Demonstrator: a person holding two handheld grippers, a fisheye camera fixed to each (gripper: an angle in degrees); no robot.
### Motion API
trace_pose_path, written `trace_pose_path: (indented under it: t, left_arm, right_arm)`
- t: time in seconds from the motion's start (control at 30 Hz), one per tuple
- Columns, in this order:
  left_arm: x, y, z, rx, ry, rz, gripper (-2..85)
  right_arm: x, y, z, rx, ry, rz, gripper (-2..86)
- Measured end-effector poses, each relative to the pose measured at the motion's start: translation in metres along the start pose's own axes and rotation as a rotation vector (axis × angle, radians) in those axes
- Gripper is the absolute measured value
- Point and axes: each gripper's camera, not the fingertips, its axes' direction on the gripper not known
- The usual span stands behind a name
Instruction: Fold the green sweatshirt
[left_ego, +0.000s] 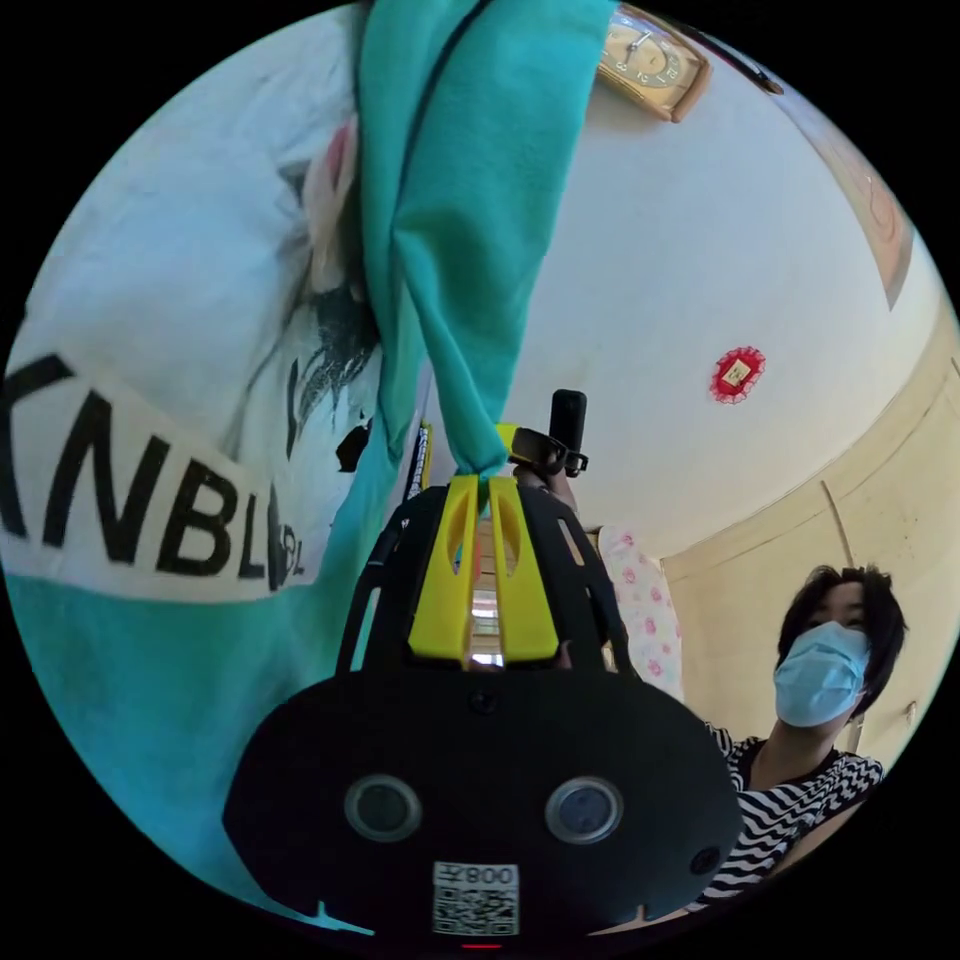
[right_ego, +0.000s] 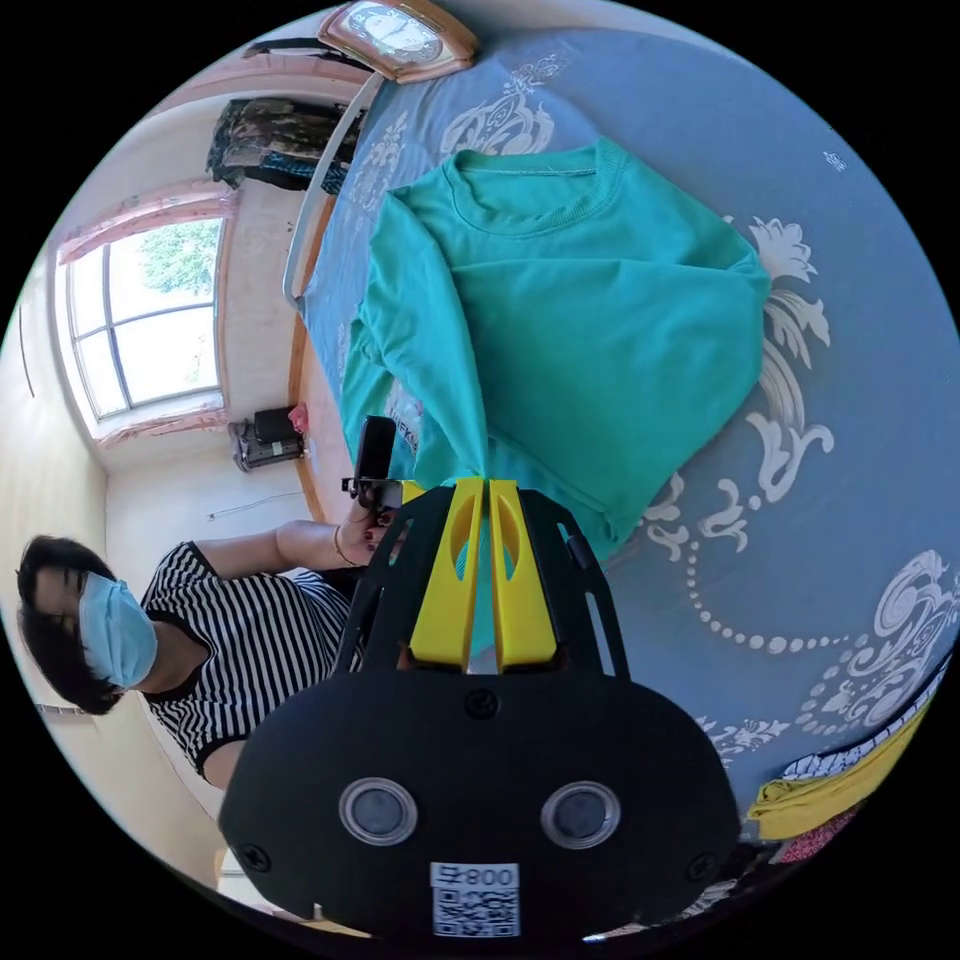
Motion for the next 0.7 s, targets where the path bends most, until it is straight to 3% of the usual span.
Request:
trace_pose_path:
  t: [0.7]
  left_arm:
    - [-0.015,-0.05,0.051,-0.031,-0.271,0.078,2.7]
  right_arm:
    - [0.015,-0.057,0.003,-0.099,0.208,-0.058,1.2]
